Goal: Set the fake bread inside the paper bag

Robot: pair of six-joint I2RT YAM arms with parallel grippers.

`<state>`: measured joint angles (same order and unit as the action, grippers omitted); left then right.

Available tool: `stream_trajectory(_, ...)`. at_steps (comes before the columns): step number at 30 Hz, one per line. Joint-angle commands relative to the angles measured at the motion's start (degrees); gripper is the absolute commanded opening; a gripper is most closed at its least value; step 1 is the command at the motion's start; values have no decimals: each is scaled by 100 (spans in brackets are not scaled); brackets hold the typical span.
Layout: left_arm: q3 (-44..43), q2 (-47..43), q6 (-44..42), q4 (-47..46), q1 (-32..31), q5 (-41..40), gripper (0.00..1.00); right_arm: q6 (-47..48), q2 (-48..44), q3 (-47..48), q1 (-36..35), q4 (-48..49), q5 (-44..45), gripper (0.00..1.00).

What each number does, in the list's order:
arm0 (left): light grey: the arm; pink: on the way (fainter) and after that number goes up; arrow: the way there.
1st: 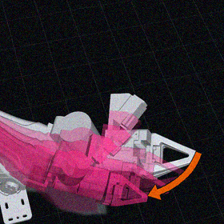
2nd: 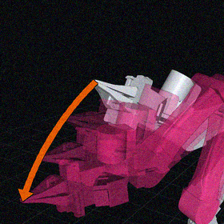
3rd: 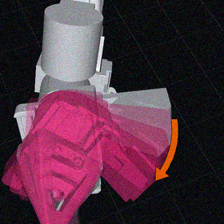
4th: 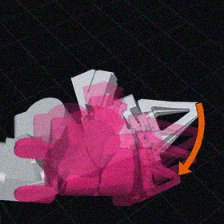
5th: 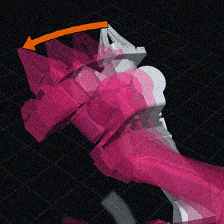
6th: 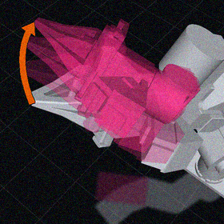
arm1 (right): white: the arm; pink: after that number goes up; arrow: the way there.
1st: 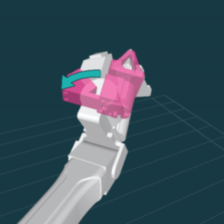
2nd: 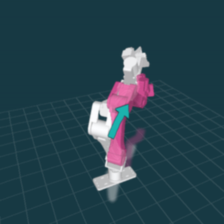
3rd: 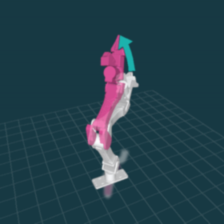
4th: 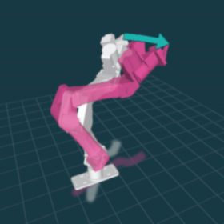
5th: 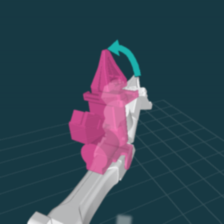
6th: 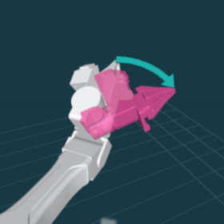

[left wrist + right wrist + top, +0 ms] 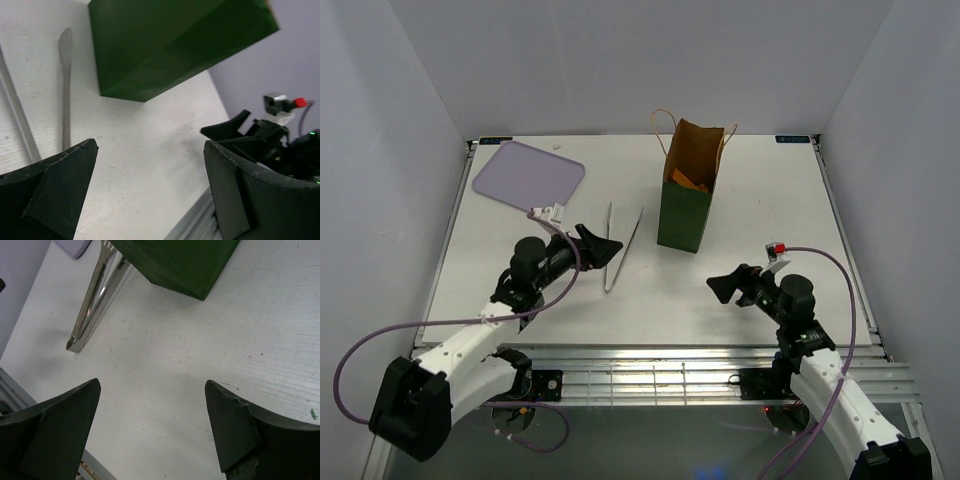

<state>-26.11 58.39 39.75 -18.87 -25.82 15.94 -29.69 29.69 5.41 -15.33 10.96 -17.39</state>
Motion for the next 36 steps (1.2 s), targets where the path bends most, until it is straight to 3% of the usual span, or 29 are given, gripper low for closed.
stream_trajectory(1, 658, -766, 805, -1020, 130, 830, 98, -194, -436, -224, 30, 433, 270, 90)
stream_trajectory(5, 1475, -1584, 1535, -1934, 192, 1156, 98, -405, -929, -506, 30, 354, 517, 90)
stream_trajectory(9, 2651, -2190, 2596, -3629, 227, 1306, 98, -608, -1334, -883, 30, 91, 736, 90)
stream_trajectory(14, 3796, -1920, 3512, -6059, 245, 1297, 98, -818, -1852, -1015, 22, -479, 1123, 90)
stream_trajectory(17, 4035, -1551, 3672, -6785, 253, 1490, 98, -968, -2142, -1165, 30, -743, 1325, 90)
stream_trajectory(29, 4043, -1497, 4304, -7139, 253, 1367, 98, -1970, -2881, -1877, 30, -1087, 1493, 90)
stream_trajectory(36, 4035, -1506, 4515, -7191, 253, 1253, 98, -1971, -2916, -1965, 30, -1035, 1265, 90)
